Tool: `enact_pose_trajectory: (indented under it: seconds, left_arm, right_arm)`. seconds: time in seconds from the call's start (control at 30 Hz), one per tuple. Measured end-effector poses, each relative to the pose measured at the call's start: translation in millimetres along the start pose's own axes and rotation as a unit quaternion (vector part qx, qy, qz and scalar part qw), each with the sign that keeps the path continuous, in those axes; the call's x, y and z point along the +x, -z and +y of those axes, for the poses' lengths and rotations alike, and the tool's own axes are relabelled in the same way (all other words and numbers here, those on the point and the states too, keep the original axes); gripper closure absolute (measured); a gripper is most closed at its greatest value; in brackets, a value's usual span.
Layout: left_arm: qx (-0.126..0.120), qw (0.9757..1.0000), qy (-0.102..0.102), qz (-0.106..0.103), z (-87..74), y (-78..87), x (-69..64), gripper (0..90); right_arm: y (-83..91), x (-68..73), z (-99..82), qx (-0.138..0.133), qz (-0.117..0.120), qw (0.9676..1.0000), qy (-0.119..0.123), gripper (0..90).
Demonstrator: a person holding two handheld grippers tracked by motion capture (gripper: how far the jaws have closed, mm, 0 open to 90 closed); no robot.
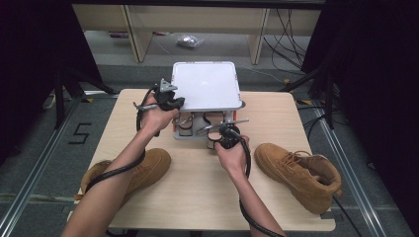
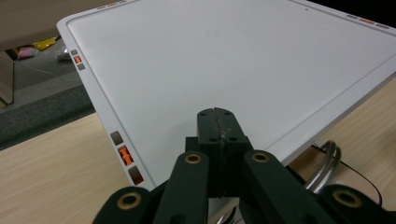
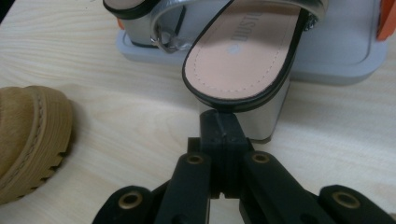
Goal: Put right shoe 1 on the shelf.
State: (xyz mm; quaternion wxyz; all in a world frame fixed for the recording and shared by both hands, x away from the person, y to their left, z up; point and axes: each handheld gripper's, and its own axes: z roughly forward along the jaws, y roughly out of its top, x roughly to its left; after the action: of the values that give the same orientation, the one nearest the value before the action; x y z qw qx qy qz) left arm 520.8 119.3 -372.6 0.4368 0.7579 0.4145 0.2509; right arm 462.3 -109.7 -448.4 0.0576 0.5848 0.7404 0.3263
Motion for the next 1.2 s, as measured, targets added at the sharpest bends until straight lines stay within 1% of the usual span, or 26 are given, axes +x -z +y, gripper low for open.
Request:
enact_pose_trajectory:
  seconds: [0.03, 0.07, 0.1, 0.13, 0.23, 0.3, 0.33, 0.37, 0.4, 0.47, 0.5, 0.53, 0.63, 0.67, 0.7, 0.73, 0.8, 0.87, 0.93, 0.97, 1.0, 1.03, 1.07, 1.1, 1.13, 1.2]
  left_arm:
    - [0.0, 1.0, 0.0, 0.0, 0.0, -0.1, 0.0, 89.6]
    - [0.0, 1.0, 0.0, 0.0, 0.0, -0.1, -0.1, 89.6]
    - [0.0, 1.0, -0.001, 0.0, 0.0, -0.1, -0.1, 89.6]
    - [0.0, 1.0, 0.0, 0.0, 0.0, -0.1, -0.1, 89.6]
    - [0.0, 1.0, 0.0, -0.001, 0.0, -0.1, 0.1, 89.6]
    - [0.001, 1.0, 0.0, -0.001, 0.1, 0.0, 0.1, 89.6]
    - [0.0, 1.0, 0.0, 0.0, 0.1, 0.0, 0.1, 89.6]
    - [0.0, 1.0, 0.0, 0.0, -0.1, 0.0, 0.1, 89.6]
    - [0.0, 1.0, -0.001, 0.0, -0.1, 0.1, 0.1, 89.6]
    - [0.0, 1.0, -0.001, -0.001, 0.1, -0.1, 0.1, 89.6]
    - [0.001, 1.0, -0.002, 0.0, 0.2, 0.0, 0.0, 89.6]
    - [0.001, 1.0, -0.002, 0.0, 0.2, -0.1, -0.1, 89.6]
    - [0.001, 1.0, -0.002, 0.0, 0.1, -0.1, -0.2, 89.6]
    - [0.002, 1.0, -0.003, 0.001, 0.4, 0.0, -0.3, 89.6]
    - [0.002, 1.0, -0.004, 0.001, 0.5, 0.0, -0.4, 89.6]
    - [0.003, 1.0, -0.005, 0.001, 0.6, 0.0, -0.4, 89.6]
    - [0.002, 1.0, -0.004, 0.001, 0.5, 0.0, -0.3, 89.7]
    - [0.002, 1.0, -0.005, 0.001, 0.5, 0.0, -0.3, 89.6]
    - [0.003, 1.0, -0.006, 0.003, 0.6, 0.1, -0.7, 89.6]
    - [0.003, 1.0, -0.006, 0.003, 0.6, 0.0, -0.8, 89.6]
    - [0.003, 1.0, -0.007, 0.003, 0.6, 0.0, -0.9, 89.6]
    - [0.003, 1.0, -0.006, 0.003, 0.6, 0.0, -0.8, 89.6]
    - [0.003, 1.0, -0.006, 0.003, 0.6, 0.1, -0.7, 89.6]
    - [0.003, 1.0, -0.006, 0.003, 0.6, 0.1, -0.6, 89.6]
    - [0.003, 1.0, -0.006, 0.003, 0.6, 0.1, -0.6, 89.6]
    - [0.003, 1.0, -0.006, 0.001, 0.7, 0.0, -0.4, 89.6]
  right_arm:
    - [-0.4, -1.1, 1.4, -0.003, 0.001, 1.0, 0.008, 90.0]
    - [-1.0, -0.5, 2.0, -0.006, 0.003, 1.0, 0.001, 90.0]
    - [-1.7, -1.6, 3.0, -0.009, -0.002, 0.9999, 0.007, 90.0]
    - [-2.5, 0.3, 3.4, -0.011, -0.018, 0.9998, 0.002, 90.0]
    - [-5.2, -0.8, 5.0, -0.018, -0.031, 0.9993, 0.008, 90.0]
    - [-7.2, -1.6, 6.1, -0.025, -0.033, 0.9991, 0.009, 90.0]
    - [-7.4, -1.6, 6.7, -0.025, -0.038, 0.9989, 0.01, 90.0]
    - [-8.8, -1.5, 7.2, -0.027, -0.037, 0.9989, 0.005, 90.0]
    - [-9.1, -1.3, 8.2, -0.026, -0.041, 0.9988, 0.004, 90.0]
    - [-11.9, -3.1, 9.6, -0.033, -0.044, 0.9984, 0.011, 90.0]
    - [-11.8, -1.7, 10.2, -0.033, -0.05, 0.9982, 0.005, 90.0]
    - [-12.5, -1.6, 11.0, -0.032, -0.049, 0.9983, 0.005, 90.0]
    - [-13.6, -2.1, 13.0, -0.036, -0.056, 0.9977, 0.015, 90.0]
    - [-14.8, -2.9, 13.2, -0.036, -0.054, 0.9977, 0.017, 90.0]
    - [-15.4, -2.2, 13.4, -0.035, -0.058, 0.9976, 0.011, 90.0]
    - [-16.8, -2.7, 13.7, -0.038, -0.057, 0.9976, 0.011, 90.0]
    - [-17.0, -3.4, 14.3, -0.042, -0.066, 0.9969, 0.012, 90.0]
    - [-18.8, -3.7, 15.1, -0.046, -0.068, 0.9966, 0.011, 90.0]
    - [-20.7, -6.4, 16.0, -0.052, -0.076, 0.9955, 0.019, 90.0]
    - [-21.0, -6.5, 16.4, -0.05, -0.078, 0.9956, 0.015, 90.0]
    - [-22.0, -6.1, 17.1, -0.056, -0.077, 0.9954, 0.01, 90.0]
    - [-22.4, -7.1, 17.6, -0.057, -0.084, 0.9947, 0.019, 90.0]
    - [-24.0, -8.1, 18.2, -0.063, -0.085, 0.9941, 0.024, 90.0]
    - [-24.6, -6.0, 19.2, -0.062, -0.083, 0.9946, 0.008, 90.0]
    - [-25.4, -7.7, 20.1, -0.062, -0.084, 0.9945, 0.014, 90.0]
    - [-28.5, -9.4, 20.8, -0.074, -0.09, 0.9929, 0.026, 90.0]
